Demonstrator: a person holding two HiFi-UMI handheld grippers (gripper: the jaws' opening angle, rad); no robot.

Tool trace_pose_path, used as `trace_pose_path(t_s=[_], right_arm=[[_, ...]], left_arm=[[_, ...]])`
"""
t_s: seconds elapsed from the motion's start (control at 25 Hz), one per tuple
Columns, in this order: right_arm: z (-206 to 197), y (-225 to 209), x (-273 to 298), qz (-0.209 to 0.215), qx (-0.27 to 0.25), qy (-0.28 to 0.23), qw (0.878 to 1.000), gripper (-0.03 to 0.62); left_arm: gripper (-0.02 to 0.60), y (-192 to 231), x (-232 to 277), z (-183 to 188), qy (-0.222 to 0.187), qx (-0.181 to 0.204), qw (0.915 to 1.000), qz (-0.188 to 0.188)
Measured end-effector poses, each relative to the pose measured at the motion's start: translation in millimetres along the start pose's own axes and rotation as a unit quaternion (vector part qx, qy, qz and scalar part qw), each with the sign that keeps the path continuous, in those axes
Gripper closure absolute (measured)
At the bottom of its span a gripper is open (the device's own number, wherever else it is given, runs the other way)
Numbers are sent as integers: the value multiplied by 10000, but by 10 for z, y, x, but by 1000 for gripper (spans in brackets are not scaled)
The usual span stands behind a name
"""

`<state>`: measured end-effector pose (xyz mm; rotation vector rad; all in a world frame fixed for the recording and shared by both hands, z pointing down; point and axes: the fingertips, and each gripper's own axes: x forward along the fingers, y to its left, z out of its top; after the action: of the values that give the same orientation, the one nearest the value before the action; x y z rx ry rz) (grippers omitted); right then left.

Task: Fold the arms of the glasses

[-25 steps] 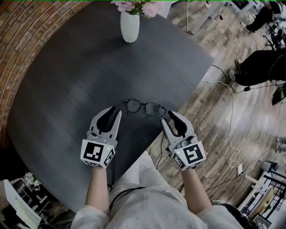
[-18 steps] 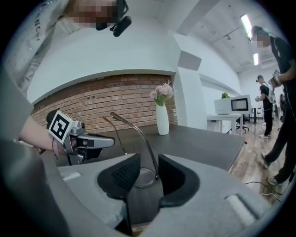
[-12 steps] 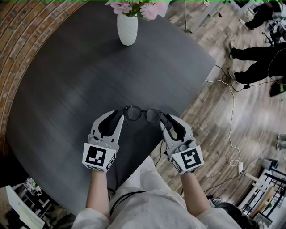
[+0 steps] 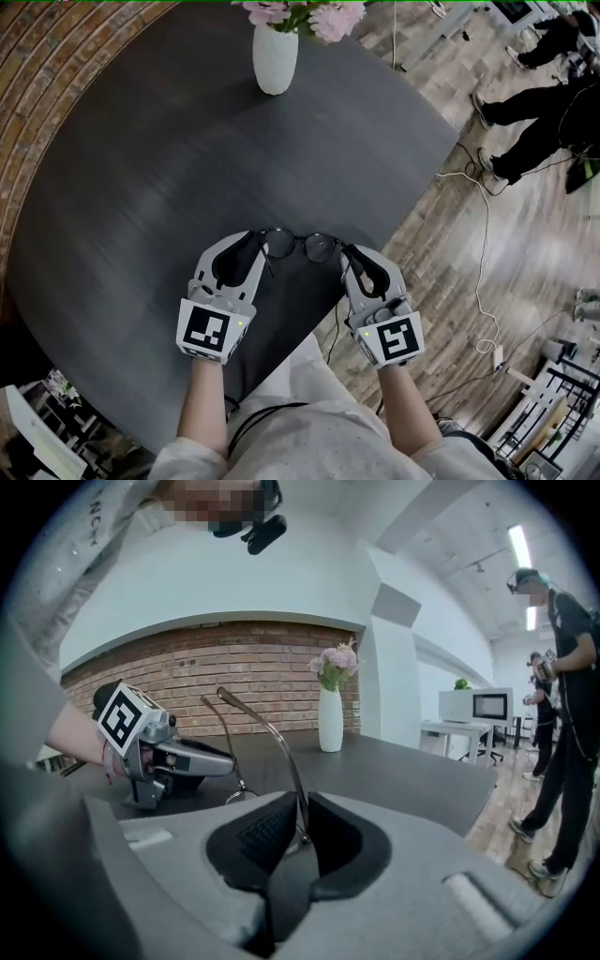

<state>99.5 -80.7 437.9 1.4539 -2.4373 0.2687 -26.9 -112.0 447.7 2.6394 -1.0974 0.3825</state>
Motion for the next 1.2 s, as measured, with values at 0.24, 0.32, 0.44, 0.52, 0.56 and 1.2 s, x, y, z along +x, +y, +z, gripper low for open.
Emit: trace_pose_path(t_s=[0.24, 0.32, 0.44, 0.52, 0.56, 1.2], right_arm=[[18, 32, 98, 71, -282, 94, 9995, 572], [29, 30, 127, 62, -380, 161, 9991, 574], [39, 30, 166, 55, -707, 219, 9972, 574], [40, 44, 203, 68, -964, 307, 9948, 574], [34, 54, 222, 80, -1088, 370, 9933, 574], [8, 311, 476, 513, -2790, 635, 9568, 574]], left_arm=[[502, 42, -9, 12, -57, -60, 10000, 21], [502, 42, -8, 11, -43, -62, 10000, 21], [502, 18, -16, 22, -2, -48, 10000, -30], [502, 2, -18, 18, 19, 16, 10000, -83], [502, -7, -19, 15, 32, 56, 9999, -109], [502, -32, -110, -11, 110, 368, 9989, -263]])
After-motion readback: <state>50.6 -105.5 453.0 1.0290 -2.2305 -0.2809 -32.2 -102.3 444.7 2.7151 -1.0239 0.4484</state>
